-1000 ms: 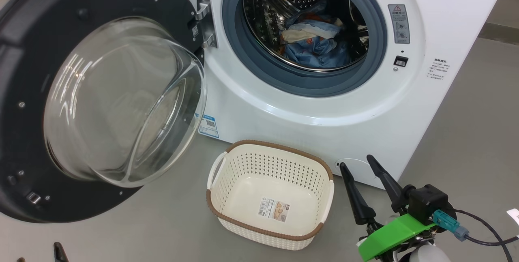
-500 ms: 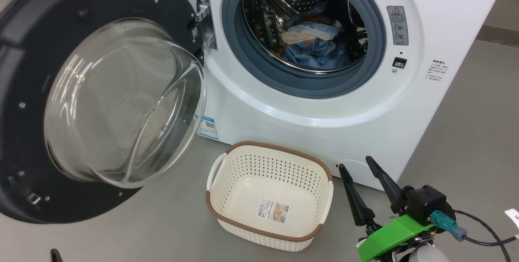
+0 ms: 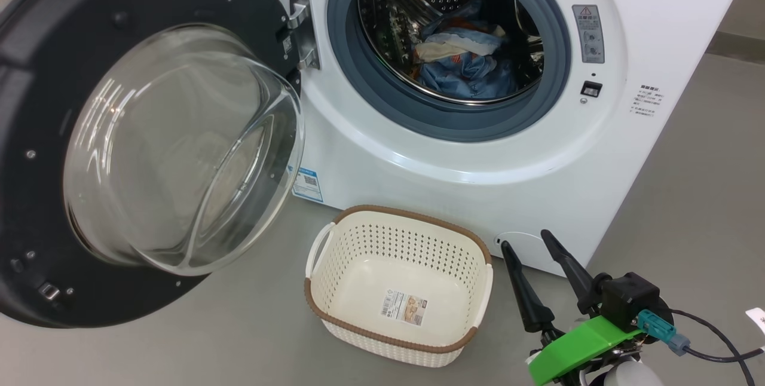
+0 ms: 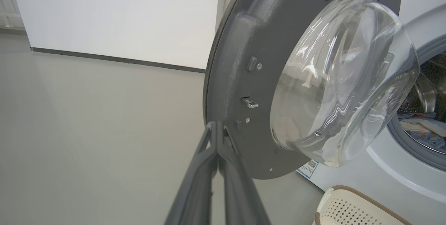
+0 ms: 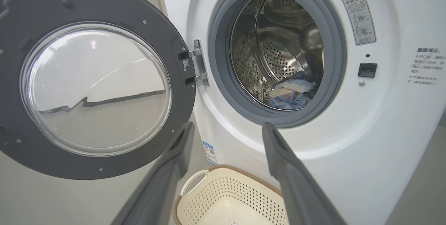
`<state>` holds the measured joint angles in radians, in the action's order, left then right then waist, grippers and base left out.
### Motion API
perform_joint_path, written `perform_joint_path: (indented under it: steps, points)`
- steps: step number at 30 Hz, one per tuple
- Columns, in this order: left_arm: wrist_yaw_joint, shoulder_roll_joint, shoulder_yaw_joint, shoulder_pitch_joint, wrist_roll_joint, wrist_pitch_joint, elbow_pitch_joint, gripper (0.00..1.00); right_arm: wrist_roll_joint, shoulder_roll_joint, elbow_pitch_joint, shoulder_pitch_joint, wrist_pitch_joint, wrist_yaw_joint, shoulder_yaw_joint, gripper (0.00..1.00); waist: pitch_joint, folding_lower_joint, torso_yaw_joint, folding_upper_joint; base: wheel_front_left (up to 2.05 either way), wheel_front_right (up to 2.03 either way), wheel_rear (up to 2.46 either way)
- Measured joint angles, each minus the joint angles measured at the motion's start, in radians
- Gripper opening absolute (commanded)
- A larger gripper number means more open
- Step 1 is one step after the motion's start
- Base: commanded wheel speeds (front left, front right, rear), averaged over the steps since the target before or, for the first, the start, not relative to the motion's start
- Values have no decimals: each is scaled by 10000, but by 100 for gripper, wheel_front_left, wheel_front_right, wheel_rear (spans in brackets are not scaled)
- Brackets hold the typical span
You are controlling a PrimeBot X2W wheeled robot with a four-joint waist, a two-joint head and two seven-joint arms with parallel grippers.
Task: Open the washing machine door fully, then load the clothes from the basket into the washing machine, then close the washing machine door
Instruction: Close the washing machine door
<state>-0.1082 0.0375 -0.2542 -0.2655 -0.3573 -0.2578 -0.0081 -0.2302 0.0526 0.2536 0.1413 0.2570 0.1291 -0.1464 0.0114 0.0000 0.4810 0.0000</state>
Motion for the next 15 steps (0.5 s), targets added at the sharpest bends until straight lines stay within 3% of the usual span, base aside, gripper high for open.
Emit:
perform_joint_path:
  steps: [8,11,15]
  points:
    - [811,4,-1448,720,173,0,-36,0,36,0,-17,-7,0,0,132,100,-192,0,-4,0,0,0,0]
    - [1356,48,-2176,1532,-56,0,180,0,121,0,-46,-7,0,0,219,100,-366,0,-33,0,0,0,0]
    - [1753,502,-2847,2408,-397,-2,571,0,194,4,-56,-7,0,0,278,100,-549,0,-53,0,0,0,0]
